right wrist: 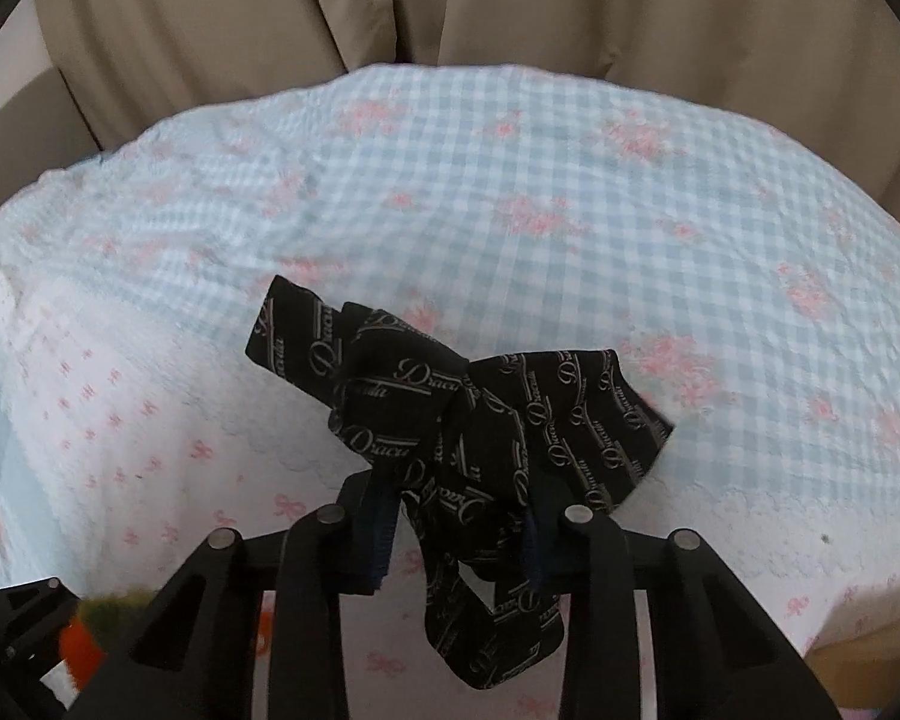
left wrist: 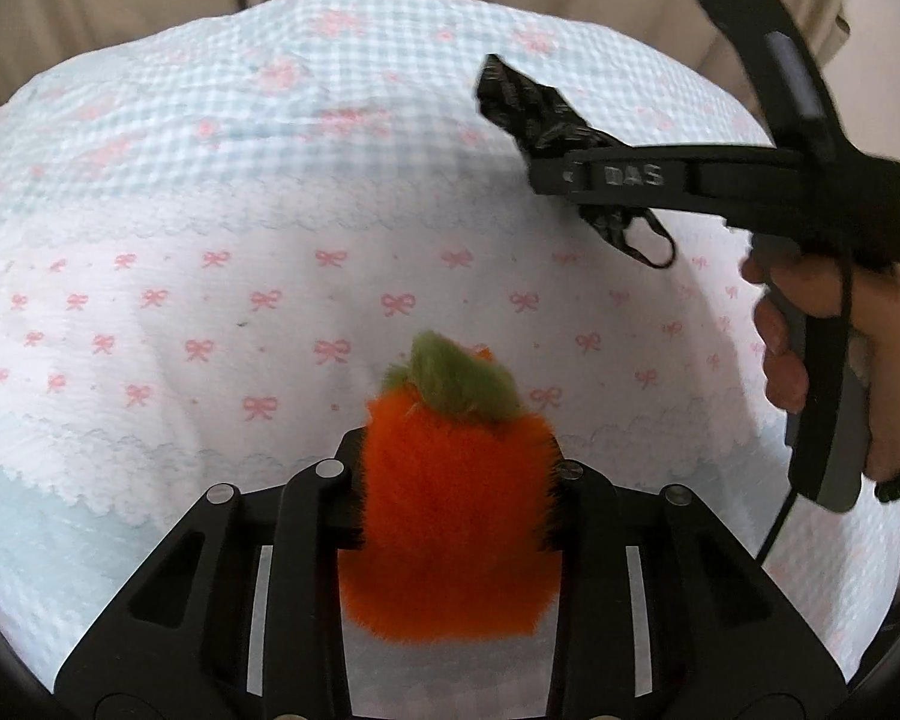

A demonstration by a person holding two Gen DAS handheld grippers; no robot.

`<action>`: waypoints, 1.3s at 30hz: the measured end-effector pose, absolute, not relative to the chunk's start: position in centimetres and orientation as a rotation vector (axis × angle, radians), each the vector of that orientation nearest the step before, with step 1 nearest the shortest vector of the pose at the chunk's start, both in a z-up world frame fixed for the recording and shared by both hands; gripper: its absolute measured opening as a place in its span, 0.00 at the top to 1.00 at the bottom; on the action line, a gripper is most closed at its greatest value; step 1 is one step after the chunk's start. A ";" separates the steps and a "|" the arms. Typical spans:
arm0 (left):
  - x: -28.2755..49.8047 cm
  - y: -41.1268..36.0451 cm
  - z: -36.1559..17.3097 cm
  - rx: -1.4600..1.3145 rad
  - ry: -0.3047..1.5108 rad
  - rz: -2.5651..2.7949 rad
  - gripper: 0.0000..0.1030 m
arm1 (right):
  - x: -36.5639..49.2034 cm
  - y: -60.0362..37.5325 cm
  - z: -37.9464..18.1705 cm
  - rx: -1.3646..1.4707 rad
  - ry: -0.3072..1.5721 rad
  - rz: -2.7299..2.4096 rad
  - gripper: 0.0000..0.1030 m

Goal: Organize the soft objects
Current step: 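Carry the pompom and black cloth over the box with both tools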

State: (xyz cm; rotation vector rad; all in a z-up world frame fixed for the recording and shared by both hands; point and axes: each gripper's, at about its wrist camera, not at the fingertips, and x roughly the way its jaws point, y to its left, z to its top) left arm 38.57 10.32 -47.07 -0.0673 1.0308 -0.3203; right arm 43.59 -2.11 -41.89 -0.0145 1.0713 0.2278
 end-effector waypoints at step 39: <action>25.0 -13.3 -14.7 -0.127 0.850 -0.385 0.73 | 18.5 -29.1 -12.6 0.257 0.983 0.038 0.71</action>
